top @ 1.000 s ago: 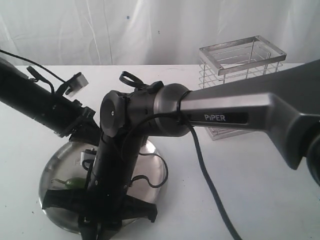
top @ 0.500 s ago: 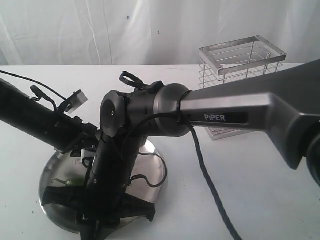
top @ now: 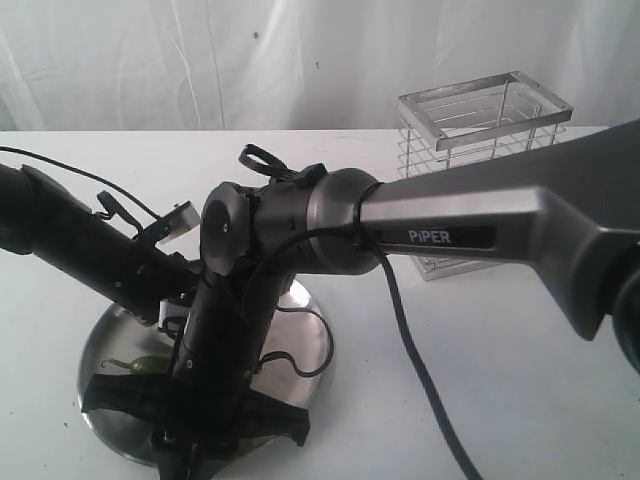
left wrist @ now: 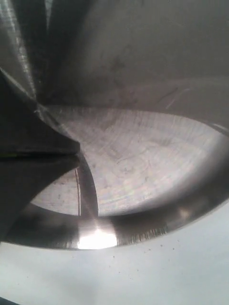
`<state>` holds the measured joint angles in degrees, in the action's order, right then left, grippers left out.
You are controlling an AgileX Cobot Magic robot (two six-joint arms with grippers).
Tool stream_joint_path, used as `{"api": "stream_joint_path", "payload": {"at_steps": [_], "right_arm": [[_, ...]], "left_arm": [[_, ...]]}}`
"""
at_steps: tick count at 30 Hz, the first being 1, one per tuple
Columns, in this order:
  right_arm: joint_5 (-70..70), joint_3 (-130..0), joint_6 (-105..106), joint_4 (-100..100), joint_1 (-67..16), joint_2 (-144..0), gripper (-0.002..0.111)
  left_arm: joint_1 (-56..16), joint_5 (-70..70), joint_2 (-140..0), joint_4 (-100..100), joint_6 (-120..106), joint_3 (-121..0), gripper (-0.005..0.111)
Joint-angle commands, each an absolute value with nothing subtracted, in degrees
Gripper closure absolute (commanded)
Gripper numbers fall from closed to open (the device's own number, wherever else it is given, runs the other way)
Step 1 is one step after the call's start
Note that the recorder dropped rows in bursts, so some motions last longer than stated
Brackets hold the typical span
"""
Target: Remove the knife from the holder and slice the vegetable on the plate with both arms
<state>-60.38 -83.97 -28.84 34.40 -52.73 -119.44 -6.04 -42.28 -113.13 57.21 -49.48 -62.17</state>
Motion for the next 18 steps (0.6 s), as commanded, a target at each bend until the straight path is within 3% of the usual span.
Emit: {"api": "stream_joint_path", "payload": {"at_steps": [1, 18], "right_arm": [[-59.49, -83.91, -28.31, 34.54, -52.45, -118.79, 0.108], [-58.39, -83.91, -28.39, 34.54, -52.45, -118.79, 0.108]], "left_arm": [[-6.44, -41.55, -113.37, 52.24, -45.59, -61.80, 0.107], [-6.33, -34.34, -118.94, 52.07, -45.59, -56.45, 0.107]]}}
